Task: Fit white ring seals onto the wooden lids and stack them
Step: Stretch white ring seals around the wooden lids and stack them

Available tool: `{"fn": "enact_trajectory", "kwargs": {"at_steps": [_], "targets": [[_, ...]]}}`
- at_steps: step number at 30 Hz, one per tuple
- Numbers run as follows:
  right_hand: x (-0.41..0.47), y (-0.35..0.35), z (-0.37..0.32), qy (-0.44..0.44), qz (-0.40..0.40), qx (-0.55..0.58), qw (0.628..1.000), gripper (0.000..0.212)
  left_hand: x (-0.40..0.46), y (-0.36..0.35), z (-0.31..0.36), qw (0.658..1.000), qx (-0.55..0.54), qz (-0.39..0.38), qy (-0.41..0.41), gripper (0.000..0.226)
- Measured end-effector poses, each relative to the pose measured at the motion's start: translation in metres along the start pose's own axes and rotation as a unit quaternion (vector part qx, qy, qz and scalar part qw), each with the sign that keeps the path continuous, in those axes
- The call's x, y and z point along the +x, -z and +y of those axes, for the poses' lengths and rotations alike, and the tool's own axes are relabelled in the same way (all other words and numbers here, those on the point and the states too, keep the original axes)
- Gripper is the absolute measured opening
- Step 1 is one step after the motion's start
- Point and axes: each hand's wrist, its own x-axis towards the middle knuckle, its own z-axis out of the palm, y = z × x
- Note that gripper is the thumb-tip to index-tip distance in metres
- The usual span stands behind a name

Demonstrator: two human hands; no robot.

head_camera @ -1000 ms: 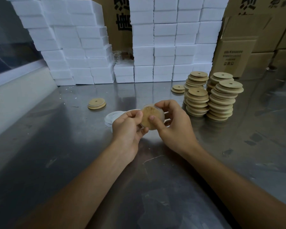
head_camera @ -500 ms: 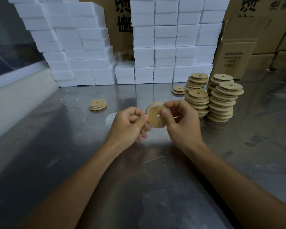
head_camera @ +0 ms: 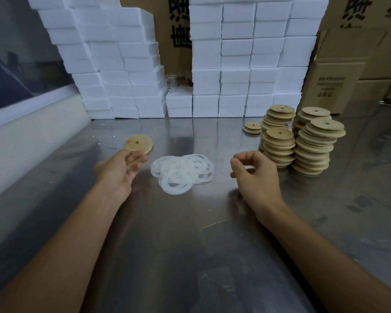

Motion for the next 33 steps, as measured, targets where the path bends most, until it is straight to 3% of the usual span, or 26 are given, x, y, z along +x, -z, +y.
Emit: {"fn": "enact_trajectory", "kwargs": {"at_steps": [6,18,33], "targets": [[0.0,-0.003,0.0,0.002,-0.008,-0.029,1.0,0.001,0.022,-0.007,0.001,0.997,-0.059,-0.022,0.044,0.014],[0.004,-0.006,0.003,0.003,-0.027,-0.047,0.999,0.006,0.067,-0.021,0.017,0.99,0.052,-0.016,0.129,0.019],[0.002,-0.004,0.0,-0.006,-0.027,-0.054,0.998,0.004,0.065,-0.027,0.015,0.991,0.069,0.017,0.118,0.033]]}}
